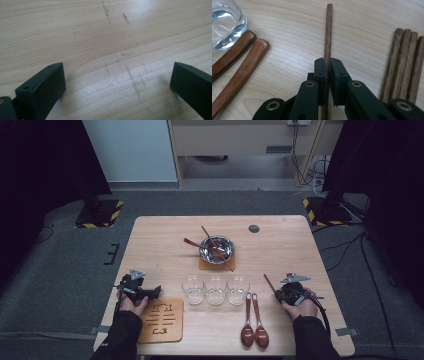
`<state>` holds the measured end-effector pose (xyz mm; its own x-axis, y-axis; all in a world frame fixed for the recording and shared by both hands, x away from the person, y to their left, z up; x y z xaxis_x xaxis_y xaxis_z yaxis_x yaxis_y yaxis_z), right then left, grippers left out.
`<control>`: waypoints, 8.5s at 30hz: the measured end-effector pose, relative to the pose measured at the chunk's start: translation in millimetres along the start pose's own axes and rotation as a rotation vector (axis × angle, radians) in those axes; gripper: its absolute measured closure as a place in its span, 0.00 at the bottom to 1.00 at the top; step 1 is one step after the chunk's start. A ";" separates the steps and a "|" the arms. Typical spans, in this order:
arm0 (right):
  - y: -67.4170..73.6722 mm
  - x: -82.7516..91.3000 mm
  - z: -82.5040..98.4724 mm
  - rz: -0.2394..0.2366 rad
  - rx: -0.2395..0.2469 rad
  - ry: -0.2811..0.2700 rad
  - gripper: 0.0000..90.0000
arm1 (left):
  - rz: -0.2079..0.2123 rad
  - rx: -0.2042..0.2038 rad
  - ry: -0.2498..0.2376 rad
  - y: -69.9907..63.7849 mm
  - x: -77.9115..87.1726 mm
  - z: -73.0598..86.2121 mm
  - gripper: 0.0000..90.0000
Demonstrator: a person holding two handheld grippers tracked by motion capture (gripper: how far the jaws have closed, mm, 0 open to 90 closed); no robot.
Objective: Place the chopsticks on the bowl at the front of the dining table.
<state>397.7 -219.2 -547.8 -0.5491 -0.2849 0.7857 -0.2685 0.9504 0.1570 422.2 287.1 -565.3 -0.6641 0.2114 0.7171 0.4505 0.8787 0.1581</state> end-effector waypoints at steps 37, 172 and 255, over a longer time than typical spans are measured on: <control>-0.4 8.3 14.0 0.006 -0.006 -0.032 0.94 | 0.000 0.000 0.000 -0.2 0.0 0.0 0.00; 43.1 63.4 -155.8 -0.128 -0.068 -0.448 0.94 | 0.001 0.000 0.000 -0.2 0.1 0.0 0.00; 132.7 -34.8 -231.2 -0.212 0.021 -0.392 0.94 | 0.001 0.000 0.000 -0.2 0.1 0.0 0.00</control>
<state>564.2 -54.3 -415.9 -0.7374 -0.5030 0.4508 -0.4215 0.8642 0.2747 422.0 287.0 -565.3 -0.6637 0.2125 0.7172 0.4515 0.8782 0.1576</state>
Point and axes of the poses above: each handheld gripper's, and its own axes: x roughly backward along the jaws, z roughly out of its underside, y roughly to its left, the point moved 4 cm from there along -x, roughly forward along the jaws, and after that the axes turned 13 degrees about -x, right-handed, at the moved point
